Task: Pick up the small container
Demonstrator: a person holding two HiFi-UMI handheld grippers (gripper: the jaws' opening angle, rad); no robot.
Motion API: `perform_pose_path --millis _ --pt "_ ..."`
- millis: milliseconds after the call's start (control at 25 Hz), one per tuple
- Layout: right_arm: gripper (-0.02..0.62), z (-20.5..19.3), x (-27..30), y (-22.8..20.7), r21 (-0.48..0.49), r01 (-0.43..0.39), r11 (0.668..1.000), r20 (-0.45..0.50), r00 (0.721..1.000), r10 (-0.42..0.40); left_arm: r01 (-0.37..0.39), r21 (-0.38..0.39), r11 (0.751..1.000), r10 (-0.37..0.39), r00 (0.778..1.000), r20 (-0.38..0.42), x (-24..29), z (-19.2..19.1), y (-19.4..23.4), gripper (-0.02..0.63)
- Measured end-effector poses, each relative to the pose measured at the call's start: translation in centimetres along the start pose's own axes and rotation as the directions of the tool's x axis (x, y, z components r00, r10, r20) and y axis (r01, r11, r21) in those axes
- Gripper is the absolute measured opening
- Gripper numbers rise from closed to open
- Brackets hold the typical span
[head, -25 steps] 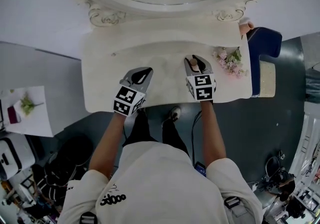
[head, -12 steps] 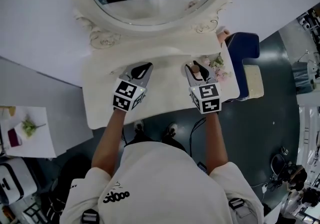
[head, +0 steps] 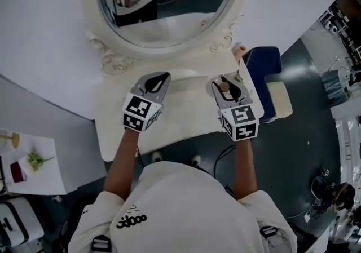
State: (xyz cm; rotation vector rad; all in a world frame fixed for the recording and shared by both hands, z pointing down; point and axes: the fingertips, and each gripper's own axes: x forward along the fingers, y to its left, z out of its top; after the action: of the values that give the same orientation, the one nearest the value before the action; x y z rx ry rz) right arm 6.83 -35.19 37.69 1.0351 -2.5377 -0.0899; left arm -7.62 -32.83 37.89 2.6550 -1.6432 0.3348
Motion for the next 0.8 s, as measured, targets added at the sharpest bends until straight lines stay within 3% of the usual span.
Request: perform_pose_path --millis 400,800 --pt "0.126 2.6 -3.1 -1.2 -0.004 0.033 0.999 0.047 0.998 -0.033 0.017 0.111 0.994 -0.028 0.995 0.099 -0.1 6.2 -0.8 0.018" --pt "0.126 4.4 -4.2 -1.8 -0.024 0.046 0.999 0.075 0.996 -0.044 0.059 0.169 0.984 -0.076 0.992 0.1 1.0 7.5 -2.1 0.018"
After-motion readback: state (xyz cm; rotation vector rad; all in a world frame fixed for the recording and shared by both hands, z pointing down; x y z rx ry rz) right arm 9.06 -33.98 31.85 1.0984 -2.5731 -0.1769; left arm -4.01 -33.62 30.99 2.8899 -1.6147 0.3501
